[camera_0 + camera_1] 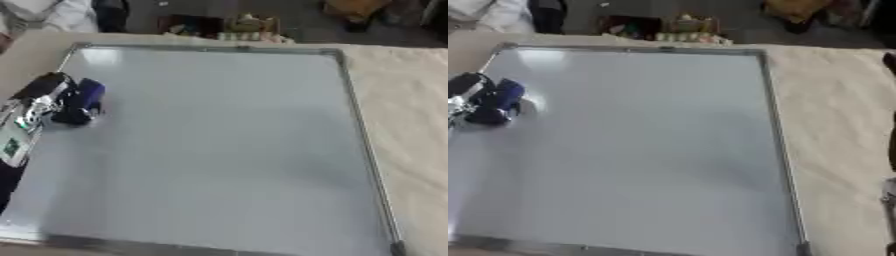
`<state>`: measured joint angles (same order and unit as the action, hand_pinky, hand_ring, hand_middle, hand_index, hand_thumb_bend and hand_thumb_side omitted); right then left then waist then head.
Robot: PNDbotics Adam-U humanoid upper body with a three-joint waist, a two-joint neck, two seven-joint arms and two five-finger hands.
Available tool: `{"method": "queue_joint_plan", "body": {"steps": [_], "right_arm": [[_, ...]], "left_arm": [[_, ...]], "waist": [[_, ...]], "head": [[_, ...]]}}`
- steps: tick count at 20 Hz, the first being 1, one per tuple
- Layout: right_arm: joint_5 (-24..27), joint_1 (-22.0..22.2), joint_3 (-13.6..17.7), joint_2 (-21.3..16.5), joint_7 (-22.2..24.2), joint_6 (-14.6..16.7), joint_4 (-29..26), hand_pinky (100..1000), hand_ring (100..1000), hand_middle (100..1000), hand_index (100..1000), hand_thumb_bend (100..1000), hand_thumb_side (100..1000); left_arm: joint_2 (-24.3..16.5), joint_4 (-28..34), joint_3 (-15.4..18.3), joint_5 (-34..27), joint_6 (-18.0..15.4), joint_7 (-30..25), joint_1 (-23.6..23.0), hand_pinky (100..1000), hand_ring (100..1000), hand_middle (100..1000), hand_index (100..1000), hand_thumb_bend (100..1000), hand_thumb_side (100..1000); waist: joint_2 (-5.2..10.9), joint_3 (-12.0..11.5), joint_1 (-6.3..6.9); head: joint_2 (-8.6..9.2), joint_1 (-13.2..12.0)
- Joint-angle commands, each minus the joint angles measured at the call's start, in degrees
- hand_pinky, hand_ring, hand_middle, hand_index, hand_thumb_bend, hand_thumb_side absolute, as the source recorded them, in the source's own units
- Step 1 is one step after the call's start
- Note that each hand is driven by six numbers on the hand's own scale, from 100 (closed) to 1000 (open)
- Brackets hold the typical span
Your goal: Wipe the whiteboard clean with a brush.
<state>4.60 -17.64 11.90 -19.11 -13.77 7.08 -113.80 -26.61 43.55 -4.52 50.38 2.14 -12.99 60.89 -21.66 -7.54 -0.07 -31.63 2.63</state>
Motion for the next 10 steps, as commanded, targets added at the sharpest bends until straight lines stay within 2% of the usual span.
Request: {"method": "queue_joint_plan", "body": {"steps": [1, 4, 7, 10], "right_arm": [[0.17, -0.31, 0.04, -0.93, -0.10, -0.08, -0.80, 922, 938, 694, 881, 217, 1000], [0.13, -0.25, 0.12, -0.86, -0.35, -0.21, -0.80, 922, 938, 694, 881, 214, 1000], [0.12, -0.22, 0.13, -0.80, -0.57, -0.34, -0.80, 922, 938, 692, 882, 215, 1000], [0.09, -0.19, 0.12, -0.77, -0.62, -0.42, -0.80, 922, 938, 692, 882, 215, 1000]], "left_arm": [[-0.23, -1.14, 0.04, 0.68, -0.30, -1.45, 0.07, 579, 618, 445, 176, 149, 254], [-0.12, -1.19, 0.01, 0.42, -0.59, -2.62, -0.01, 588, 627, 458, 205, 159, 273], [-0.13, -1.07, -0.04, 0.17, -0.78, -3.46, -0.11, 602, 648, 496, 307, 174, 311], [-0.16, -0.92, -0.05, 0.16, -0.89, -3.84, -0.14, 602, 648, 496, 307, 174, 311]], "waist": [[0.80, -0.11, -0.06], [0.82, -0.10, -0.06], [0.84, -0.11, -0.05], [0.87, -0.13, -0.04]], "head": [[0.35, -0.09], [0.33, -0.09], [0.29, -0.02], [0.23, 0.03]]}}
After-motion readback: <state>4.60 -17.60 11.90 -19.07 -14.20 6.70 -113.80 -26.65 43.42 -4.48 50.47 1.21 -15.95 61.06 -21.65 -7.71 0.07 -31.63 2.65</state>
